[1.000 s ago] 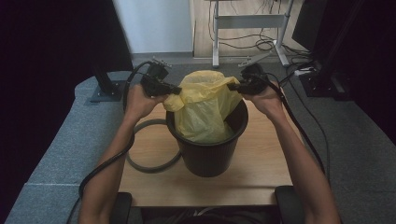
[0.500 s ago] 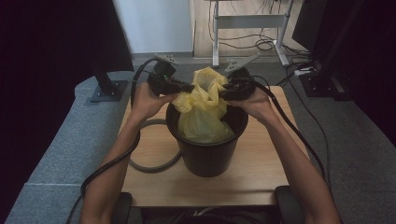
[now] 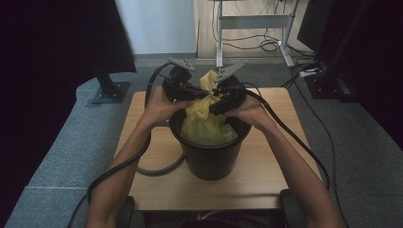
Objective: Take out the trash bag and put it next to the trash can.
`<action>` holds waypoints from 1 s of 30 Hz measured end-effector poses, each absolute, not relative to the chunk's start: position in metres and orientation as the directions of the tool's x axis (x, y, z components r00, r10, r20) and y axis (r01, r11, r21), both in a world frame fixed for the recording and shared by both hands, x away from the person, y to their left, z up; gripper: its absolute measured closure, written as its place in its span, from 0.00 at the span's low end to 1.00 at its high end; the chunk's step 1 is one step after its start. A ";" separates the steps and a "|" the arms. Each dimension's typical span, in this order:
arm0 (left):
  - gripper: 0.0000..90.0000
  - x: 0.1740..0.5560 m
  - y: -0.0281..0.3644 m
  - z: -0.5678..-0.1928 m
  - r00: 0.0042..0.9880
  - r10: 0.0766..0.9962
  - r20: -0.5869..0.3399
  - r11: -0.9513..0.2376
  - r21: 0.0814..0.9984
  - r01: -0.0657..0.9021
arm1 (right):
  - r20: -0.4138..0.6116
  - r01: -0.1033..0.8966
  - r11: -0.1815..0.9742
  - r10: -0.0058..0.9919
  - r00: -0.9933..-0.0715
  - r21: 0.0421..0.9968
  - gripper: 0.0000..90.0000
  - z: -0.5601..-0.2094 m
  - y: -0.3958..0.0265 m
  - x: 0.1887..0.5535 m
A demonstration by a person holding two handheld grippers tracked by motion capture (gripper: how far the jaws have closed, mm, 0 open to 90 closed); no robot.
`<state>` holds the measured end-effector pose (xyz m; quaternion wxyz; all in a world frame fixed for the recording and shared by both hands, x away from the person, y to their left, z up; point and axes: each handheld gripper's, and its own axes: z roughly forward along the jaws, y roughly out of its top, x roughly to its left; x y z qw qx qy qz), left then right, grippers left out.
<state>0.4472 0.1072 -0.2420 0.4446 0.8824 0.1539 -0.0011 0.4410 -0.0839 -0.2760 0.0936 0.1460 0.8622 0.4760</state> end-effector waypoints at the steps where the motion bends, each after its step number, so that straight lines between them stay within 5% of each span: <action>1: 0.98 0.447 0.105 -0.242 0.957 0.246 -0.153 -0.551 0.790 0.268 | -0.017 0.159 0.504 0.327 -0.945 0.849 0.36 -0.277 -0.083 0.441; 6: 0.92 0.445 0.098 -0.241 0.971 0.156 -0.179 -0.538 0.809 0.236 | -0.026 0.120 0.518 0.267 -0.963 0.847 0.63 -0.277 -0.081 0.434; 11: 0.59 0.440 0.109 -0.228 0.968 0.189 -0.165 -0.470 0.850 0.237 | -0.018 0.133 0.511 0.279 -0.960 0.849 0.85 -0.279 -0.090 0.435; 19: 0.33 0.436 0.134 -0.230 0.964 0.232 -0.133 -0.489 0.840 0.234 | -0.010 0.173 0.484 0.352 -0.936 0.858 0.87 -0.270 -0.113 0.439; 30: 0.36 0.442 0.126 -0.270 0.954 0.280 -0.106 -0.609 0.749 0.262 | -0.016 0.172 0.433 0.397 -0.918 0.885 0.87 -0.248 -0.138 0.433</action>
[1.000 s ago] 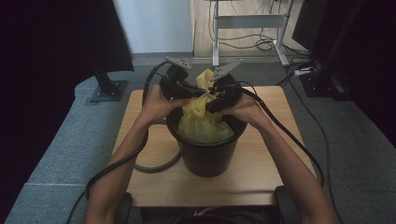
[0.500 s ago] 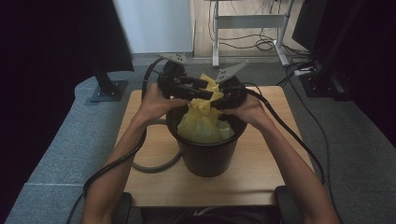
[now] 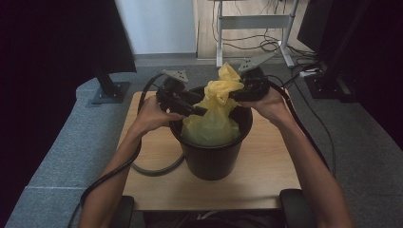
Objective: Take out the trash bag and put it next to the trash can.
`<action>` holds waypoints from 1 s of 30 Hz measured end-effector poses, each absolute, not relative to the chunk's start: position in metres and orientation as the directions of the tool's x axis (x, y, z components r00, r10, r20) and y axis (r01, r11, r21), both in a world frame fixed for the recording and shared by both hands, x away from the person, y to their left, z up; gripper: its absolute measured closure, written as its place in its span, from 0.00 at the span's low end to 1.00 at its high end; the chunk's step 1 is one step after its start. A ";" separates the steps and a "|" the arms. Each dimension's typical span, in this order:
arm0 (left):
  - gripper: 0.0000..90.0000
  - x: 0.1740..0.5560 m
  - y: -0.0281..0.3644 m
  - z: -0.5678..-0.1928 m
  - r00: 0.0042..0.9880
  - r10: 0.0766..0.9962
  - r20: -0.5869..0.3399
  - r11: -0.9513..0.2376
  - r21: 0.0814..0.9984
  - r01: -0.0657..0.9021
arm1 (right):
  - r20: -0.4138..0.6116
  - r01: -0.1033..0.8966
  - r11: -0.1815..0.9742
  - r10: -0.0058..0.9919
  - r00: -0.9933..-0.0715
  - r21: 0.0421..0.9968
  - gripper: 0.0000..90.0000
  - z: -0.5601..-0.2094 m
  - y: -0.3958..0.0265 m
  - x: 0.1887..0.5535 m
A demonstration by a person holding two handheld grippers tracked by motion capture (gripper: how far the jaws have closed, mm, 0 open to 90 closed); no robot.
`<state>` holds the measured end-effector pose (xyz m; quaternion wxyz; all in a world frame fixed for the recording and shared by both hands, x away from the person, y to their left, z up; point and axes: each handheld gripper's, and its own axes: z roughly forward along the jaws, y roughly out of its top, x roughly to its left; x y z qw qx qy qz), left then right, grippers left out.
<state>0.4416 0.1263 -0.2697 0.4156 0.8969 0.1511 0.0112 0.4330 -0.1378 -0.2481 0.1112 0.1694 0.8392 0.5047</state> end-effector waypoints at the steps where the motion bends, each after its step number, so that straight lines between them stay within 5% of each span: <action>1: 0.40 0.442 0.123 -0.272 0.956 0.273 -0.107 -0.621 0.740 0.259 | -0.013 0.171 0.429 0.394 -0.919 0.887 0.87 -0.247 -0.139 0.432; 7: 0.84 0.441 0.110 -0.278 0.951 0.309 -0.011 -0.704 0.670 0.237 | 0.005 0.174 0.436 0.361 -0.933 0.883 0.87 -0.248 -0.137 0.428; 10: 0.97 0.441 0.113 -0.274 0.938 0.347 0.022 -0.683 0.691 0.237 | 0.016 0.172 0.454 0.327 -0.945 0.874 0.87 -0.250 -0.134 0.425; 19: 0.99 0.432 0.122 -0.248 0.945 0.327 0.006 -0.560 0.807 0.189 | -0.007 0.161 0.541 0.295 -0.955 0.825 0.81 -0.262 -0.116 0.423; 23: 0.99 0.427 0.116 -0.241 0.964 0.264 -0.008 -0.549 0.821 0.157 | -0.061 0.158 0.568 0.347 -0.936 0.807 0.37 -0.267 -0.106 0.425; 25: 0.99 0.423 0.111 -0.240 0.969 0.246 -0.002 -0.553 0.821 0.142 | -0.095 0.155 0.581 0.376 -0.922 0.799 0.24 -0.268 -0.100 0.425; 27: 0.99 0.422 0.106 -0.238 0.975 0.224 -0.016 -0.542 0.829 0.138 | -0.094 0.145 0.583 0.361 -0.928 0.800 0.19 -0.270 -0.093 0.424; 30: 0.99 0.420 0.097 -0.236 0.982 0.188 -0.019 -0.537 0.835 0.119 | -0.089 0.127 0.594 0.320 -0.943 0.794 0.26 -0.274 -0.082 0.422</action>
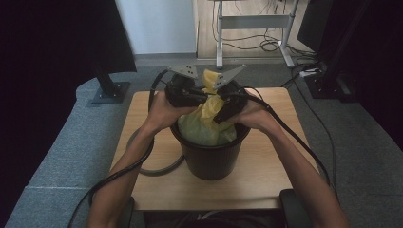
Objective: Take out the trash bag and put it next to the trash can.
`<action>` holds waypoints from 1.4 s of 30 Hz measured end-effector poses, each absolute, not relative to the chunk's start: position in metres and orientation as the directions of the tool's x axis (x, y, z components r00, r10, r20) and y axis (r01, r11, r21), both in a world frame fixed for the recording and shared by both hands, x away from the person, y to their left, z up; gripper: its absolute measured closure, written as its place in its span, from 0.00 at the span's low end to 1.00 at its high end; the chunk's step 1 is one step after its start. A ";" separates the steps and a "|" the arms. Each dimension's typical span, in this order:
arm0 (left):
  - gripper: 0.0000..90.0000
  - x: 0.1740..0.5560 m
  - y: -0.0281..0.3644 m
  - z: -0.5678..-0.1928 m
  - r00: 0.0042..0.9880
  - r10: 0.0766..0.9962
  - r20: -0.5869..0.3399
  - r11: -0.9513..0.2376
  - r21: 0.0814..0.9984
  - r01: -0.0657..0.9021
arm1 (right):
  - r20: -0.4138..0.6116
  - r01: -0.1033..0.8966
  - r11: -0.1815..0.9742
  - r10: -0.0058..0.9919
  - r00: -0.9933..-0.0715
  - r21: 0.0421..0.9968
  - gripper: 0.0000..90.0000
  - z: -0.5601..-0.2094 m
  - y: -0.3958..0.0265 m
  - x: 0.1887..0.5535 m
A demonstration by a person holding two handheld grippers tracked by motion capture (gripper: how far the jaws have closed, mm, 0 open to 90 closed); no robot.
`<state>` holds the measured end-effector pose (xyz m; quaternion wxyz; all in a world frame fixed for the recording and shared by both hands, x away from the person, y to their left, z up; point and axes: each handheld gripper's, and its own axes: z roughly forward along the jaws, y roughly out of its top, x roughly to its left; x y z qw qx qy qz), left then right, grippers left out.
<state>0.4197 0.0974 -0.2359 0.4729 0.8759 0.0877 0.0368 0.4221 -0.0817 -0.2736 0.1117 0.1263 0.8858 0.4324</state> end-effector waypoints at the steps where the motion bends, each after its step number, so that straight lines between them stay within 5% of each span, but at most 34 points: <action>1: 0.99 0.419 0.095 -0.235 0.981 0.192 -0.007 -0.543 0.832 0.112 | -0.093 0.124 0.608 0.313 -0.945 0.785 0.33 -0.275 -0.079 0.421; 4: 0.97 0.420 0.096 -0.235 0.981 0.194 -0.016 -0.532 0.838 0.119 | -0.107 0.104 0.613 0.297 -0.949 0.783 0.63 -0.276 -0.078 0.420; 7: 0.75 0.421 0.105 -0.232 0.970 0.242 -0.019 -0.519 0.842 0.146 | -0.110 0.090 0.588 0.297 -0.949 0.804 0.79 -0.276 -0.083 0.419; 13: 0.42 0.425 0.136 -0.231 0.950 0.310 -0.043 -0.492 0.848 0.199 | -0.086 0.124 0.565 0.331 -0.940 0.815 0.84 -0.272 -0.096 0.420; 19: 0.35 0.431 0.156 -0.246 0.941 0.327 -0.084 -0.515 0.819 0.253 | -0.067 0.148 0.525 0.368 -0.927 0.838 0.84 -0.266 -0.114 0.422; 24: 0.42 0.435 0.147 -0.262 0.945 0.318 -0.082 -0.578 0.773 0.262 | -0.050 0.142 0.495 0.355 -0.933 0.857 0.83 -0.260 -0.117 0.420; 30: 0.90 0.435 0.136 -0.263 0.943 0.331 -0.024 -0.606 0.761 0.232 | -0.024 0.148 0.506 0.318 -0.948 0.850 0.82 -0.265 -0.112 0.419; 33: 0.98 0.434 0.138 -0.254 0.935 0.353 -0.025 -0.540 0.811 0.226 | -0.006 0.147 0.517 0.283 -0.959 0.843 0.79 -0.268 -0.108 0.419; 42: 0.99 0.430 0.119 -0.246 0.963 0.264 -0.051 -0.515 0.837 0.185 | -0.012 0.166 0.546 0.307 -0.951 0.821 0.22 -0.277 -0.091 0.421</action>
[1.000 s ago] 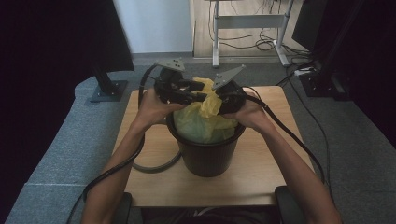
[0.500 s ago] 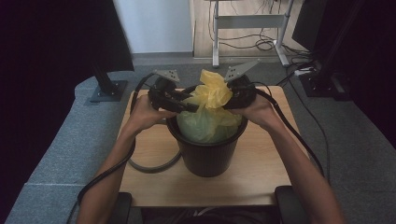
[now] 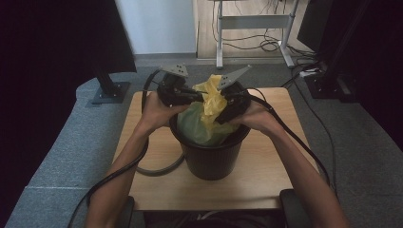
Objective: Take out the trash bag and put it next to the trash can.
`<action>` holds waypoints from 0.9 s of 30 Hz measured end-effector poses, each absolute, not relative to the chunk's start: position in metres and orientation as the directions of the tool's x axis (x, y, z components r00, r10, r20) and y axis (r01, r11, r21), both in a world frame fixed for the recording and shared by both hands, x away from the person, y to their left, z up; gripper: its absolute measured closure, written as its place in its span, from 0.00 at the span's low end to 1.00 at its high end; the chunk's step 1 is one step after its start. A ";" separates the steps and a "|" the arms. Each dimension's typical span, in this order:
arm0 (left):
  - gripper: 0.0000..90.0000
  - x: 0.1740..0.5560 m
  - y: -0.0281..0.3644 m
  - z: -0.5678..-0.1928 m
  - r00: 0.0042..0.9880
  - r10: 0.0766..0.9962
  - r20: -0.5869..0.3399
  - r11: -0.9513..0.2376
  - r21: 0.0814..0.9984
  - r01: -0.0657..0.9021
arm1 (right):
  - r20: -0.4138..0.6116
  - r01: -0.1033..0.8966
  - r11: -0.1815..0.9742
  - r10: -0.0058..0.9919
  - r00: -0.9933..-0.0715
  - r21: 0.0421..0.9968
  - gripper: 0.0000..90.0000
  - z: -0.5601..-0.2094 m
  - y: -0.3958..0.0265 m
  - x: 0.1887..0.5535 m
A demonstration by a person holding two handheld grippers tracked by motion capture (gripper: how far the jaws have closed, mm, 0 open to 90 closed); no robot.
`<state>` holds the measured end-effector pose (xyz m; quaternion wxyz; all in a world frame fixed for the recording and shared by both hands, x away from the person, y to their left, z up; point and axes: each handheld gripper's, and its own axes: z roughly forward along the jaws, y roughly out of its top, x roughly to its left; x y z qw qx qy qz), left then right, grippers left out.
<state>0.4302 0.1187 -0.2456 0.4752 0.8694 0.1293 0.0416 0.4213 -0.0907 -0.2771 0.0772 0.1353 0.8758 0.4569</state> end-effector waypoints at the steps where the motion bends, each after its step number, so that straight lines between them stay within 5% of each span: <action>1: 0.99 0.430 0.116 -0.246 0.967 0.250 -0.054 -0.513 0.839 0.180 | -0.015 0.165 0.550 0.309 -0.951 0.818 0.20 -0.278 -0.088 0.421; 7: 1.00 0.422 0.108 -0.241 0.977 0.194 -0.087 -0.492 0.853 0.174 | -0.072 0.163 0.588 0.355 -0.932 0.793 0.24 -0.280 -0.079 0.424; 9: 1.00 0.420 0.107 -0.239 0.977 0.198 -0.078 -0.498 0.851 0.169 | -0.063 0.161 0.573 0.351 -0.934 0.803 0.32 -0.279 -0.079 0.425; 11: 0.99 0.421 0.108 -0.239 0.977 0.197 -0.079 -0.493 0.854 0.168 | -0.062 0.140 0.565 0.324 -0.944 0.813 0.56 -0.279 -0.079 0.424; 12: 0.99 0.421 0.108 -0.239 0.977 0.197 -0.079 -0.493 0.854 0.168 | -0.062 0.140 0.565 0.324 -0.944 0.813 0.56 -0.279 -0.079 0.424; 13: 0.96 0.421 0.113 -0.238 0.974 0.220 -0.060 -0.479 0.863 0.162 | -0.083 0.110 0.555 0.311 -0.947 0.824 0.72 -0.279 -0.078 0.421; 16: 0.74 0.421 0.124 -0.235 0.964 0.264 -0.040 -0.459 0.874 0.162 | -0.103 0.095 0.554 0.315 -0.944 0.827 0.82 -0.277 -0.080 0.419; 19: 0.51 0.422 0.136 -0.232 0.955 0.291 -0.049 -0.431 0.885 0.177 | -0.101 0.102 0.550 0.326 -0.940 0.829 0.85 -0.273 -0.084 0.419; 22: 0.39 0.426 0.152 -0.233 0.938 0.343 -0.049 -0.440 0.874 0.206 | -0.098 0.112 0.548 0.339 -0.936 0.829 0.85 -0.271 -0.090 0.419; 27: 0.36 0.440 0.164 -0.257 0.929 0.357 -0.098 -0.496 0.823 0.277 | -0.077 0.119 0.521 0.338 -0.938 0.845 0.85 -0.267 -0.097 0.421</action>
